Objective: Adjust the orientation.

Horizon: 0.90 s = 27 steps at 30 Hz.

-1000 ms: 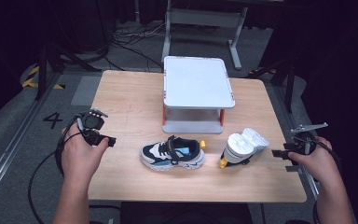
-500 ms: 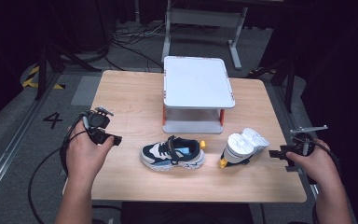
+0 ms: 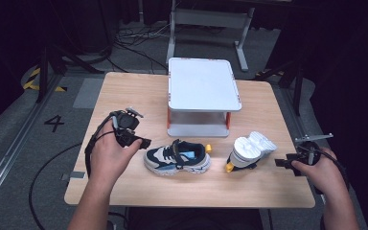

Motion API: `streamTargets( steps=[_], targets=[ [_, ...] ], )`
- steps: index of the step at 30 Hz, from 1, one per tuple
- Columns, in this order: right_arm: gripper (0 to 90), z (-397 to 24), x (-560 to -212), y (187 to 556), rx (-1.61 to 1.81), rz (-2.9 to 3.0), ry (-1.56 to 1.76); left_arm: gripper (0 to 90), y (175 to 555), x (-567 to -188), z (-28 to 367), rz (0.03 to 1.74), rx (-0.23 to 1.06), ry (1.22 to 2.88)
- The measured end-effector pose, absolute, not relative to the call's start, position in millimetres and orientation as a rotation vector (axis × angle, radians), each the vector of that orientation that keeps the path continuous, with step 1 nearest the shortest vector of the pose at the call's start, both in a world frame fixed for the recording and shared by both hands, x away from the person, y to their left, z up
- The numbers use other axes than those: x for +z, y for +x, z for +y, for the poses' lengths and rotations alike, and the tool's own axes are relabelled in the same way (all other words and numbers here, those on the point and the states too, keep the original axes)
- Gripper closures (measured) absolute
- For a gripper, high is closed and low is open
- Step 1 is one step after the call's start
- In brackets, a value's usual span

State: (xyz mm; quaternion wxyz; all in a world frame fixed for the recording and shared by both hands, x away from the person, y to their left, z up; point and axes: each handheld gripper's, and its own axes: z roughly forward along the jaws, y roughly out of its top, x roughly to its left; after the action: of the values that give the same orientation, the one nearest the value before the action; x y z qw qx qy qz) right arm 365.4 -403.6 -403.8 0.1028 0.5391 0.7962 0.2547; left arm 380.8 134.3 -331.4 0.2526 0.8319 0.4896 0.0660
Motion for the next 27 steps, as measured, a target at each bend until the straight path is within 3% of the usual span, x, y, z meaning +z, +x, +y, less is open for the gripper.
streamTargets(
  steps=[6,13,27],
  targets=[
    [37.9,-404.6,-408.7,361.3,0.739,2.353,1.605,35.3,386.7,-334.0,112.1,1.285,0.139,2.306],
    [37.5,-407.3,-411.3,360.3,0.747,2.337,1.628,39.8,396.3,-338.6,82.6,1.393,0.056,2.242],
    [36.2,-400.8,-415.5,363.4,0.758,2.370,1.612,36.1,404.8,-364.5,52.4,1.313,-0.059,2.342]
  ],
)
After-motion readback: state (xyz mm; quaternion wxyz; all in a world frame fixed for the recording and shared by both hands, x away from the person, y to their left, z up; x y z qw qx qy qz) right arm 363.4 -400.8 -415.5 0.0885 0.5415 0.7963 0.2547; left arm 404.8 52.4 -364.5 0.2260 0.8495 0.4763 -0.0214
